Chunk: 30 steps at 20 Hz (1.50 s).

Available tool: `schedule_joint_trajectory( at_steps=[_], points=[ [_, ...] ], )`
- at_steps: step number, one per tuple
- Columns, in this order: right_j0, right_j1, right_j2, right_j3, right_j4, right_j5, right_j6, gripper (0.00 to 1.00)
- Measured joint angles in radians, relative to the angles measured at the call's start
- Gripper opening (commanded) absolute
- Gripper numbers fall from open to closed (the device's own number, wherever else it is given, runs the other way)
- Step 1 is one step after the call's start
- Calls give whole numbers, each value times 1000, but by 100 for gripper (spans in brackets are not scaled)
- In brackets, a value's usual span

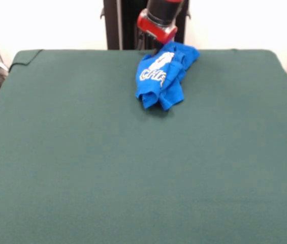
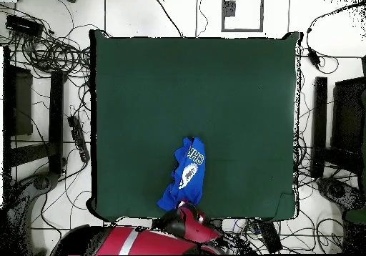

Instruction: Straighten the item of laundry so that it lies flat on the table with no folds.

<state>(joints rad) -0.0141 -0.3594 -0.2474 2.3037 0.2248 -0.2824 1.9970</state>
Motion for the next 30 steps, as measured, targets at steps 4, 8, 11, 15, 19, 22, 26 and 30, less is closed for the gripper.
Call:
schedule_joint_trajectory(
  at_steps=[4, 8, 11, 15, 19, 22, 26, 30],
  points=[
    [22, -4, -5, -1, 0, 0, 0, 100],
    [55, -21, -2, -10, 0, 9, 0, 100],
    [54, -43, 7, -32, -17, 14, 0, 100],
    [47, -74, 19, -70, -58, 15, 0, 100],
    [65, -102, 14, -105, -68, 47, 0, 100],
    [117, -125, -17, -145, -68, 137, 0, 100],
    [198, -147, -75, -204, -83, 311, 0, 100],
    [248, -170, -110, -262, -122, 473, 0, 100]
  ],
)
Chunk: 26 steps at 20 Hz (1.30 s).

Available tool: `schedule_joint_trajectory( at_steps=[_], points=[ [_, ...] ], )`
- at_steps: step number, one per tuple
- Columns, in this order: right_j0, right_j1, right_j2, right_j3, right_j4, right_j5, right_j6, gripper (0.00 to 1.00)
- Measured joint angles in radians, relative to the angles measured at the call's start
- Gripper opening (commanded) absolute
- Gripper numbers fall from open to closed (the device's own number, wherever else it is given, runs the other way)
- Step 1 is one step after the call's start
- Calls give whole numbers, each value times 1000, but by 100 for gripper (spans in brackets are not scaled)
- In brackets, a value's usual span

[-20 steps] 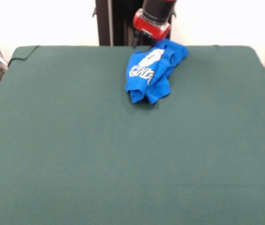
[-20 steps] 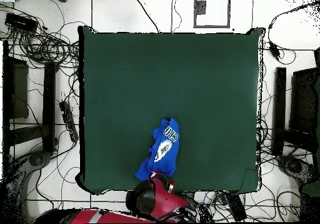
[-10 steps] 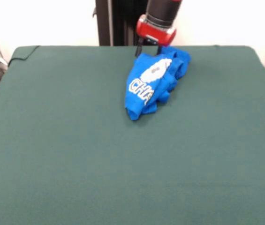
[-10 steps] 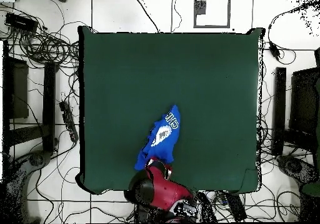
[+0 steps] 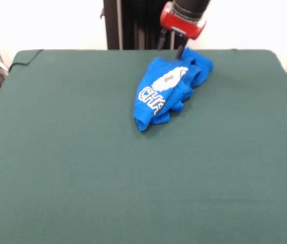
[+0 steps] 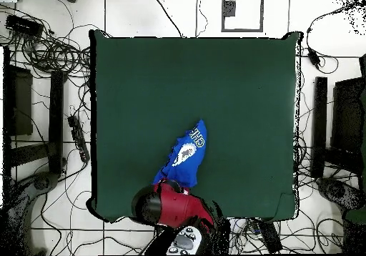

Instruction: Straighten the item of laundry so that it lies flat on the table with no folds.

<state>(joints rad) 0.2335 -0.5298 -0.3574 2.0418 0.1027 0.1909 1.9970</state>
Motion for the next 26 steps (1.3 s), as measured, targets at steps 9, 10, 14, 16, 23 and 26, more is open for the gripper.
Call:
schedule_joint_trajectory(
  at_steps=[9, 10, 14, 16, 23, 26],
  points=[
    [-17, -19, -25, -50, -86, 31, 0, 100],
    [-14, -25, -33, -52, -94, 38, 0, 100],
    [22, -67, -86, -56, -125, 126, 0, 100],
    [34, -95, -107, -58, -139, 180, 0, 100],
    [19, -153, -115, -70, -159, 242, 0, 100],
    [17, -158, -115, -74, -162, 236, 0, 100]
  ],
)
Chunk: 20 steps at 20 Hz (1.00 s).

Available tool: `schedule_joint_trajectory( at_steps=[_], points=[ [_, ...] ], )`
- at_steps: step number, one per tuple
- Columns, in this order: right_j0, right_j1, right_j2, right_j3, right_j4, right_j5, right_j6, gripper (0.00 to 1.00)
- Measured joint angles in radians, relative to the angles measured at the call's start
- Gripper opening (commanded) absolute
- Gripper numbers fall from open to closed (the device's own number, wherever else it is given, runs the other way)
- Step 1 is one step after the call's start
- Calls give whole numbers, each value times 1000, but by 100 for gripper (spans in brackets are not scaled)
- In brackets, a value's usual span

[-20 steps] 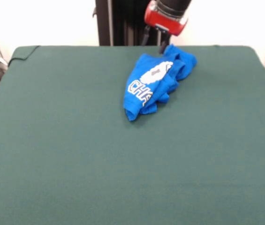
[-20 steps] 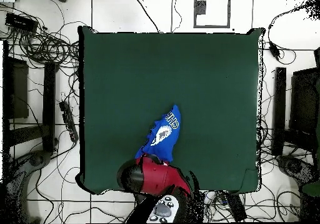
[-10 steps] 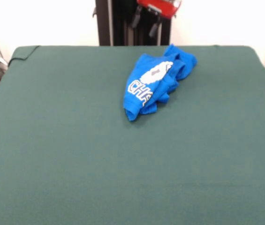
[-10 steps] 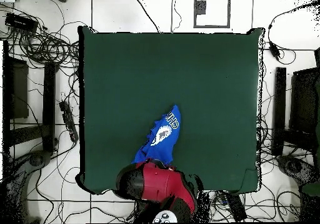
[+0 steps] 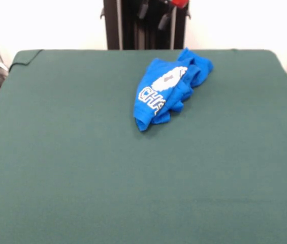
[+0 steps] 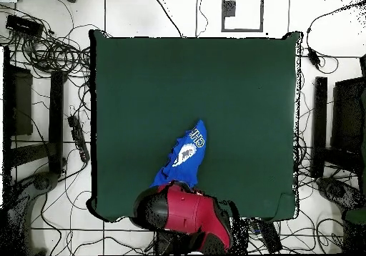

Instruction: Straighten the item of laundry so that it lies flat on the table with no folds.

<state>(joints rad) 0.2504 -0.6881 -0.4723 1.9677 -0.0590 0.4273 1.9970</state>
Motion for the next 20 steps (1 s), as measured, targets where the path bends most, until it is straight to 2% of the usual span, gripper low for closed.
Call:
schedule_joint_trajectory(
  at_steps=[12, 18, 20],
  points=[
    [-20, -1, 1, -1, -1, -68, 0, 100],
    [-58, -1, 8, -1, -13, -92, 0, 100],
    [-74, 2, 9, -1, -16, -152, 0, 100]
  ],
)
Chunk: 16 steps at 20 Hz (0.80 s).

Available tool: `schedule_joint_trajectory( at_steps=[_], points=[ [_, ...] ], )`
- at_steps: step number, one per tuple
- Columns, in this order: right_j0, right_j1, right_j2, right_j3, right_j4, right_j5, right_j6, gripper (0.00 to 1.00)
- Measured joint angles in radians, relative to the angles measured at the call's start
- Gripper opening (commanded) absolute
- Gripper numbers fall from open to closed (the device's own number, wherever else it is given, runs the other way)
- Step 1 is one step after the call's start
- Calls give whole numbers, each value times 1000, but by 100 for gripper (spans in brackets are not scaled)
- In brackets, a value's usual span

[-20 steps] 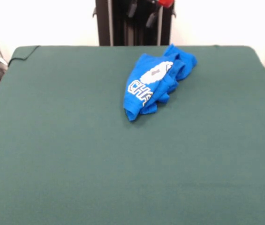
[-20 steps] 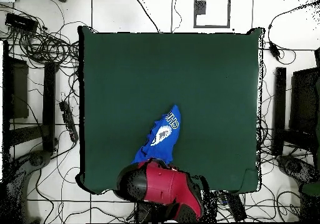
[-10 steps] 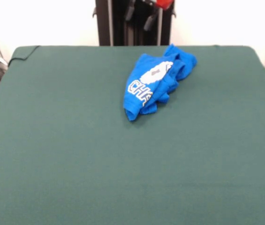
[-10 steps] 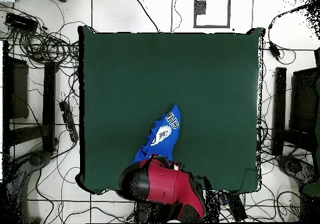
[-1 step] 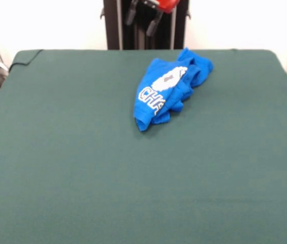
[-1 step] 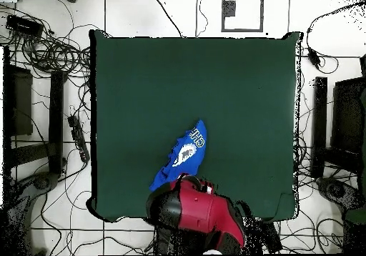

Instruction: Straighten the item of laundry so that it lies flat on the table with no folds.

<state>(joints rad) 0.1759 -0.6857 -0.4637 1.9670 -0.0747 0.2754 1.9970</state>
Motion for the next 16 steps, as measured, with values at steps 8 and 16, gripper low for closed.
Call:
schedule_joint_trajectory(
  at_steps=[8, 16],
  points=[
    [-9, 29, 4, 0, 0, -185, 0, 100],
    [6, 73, 9, 0, 0, -260, 0, 100]
  ],
)
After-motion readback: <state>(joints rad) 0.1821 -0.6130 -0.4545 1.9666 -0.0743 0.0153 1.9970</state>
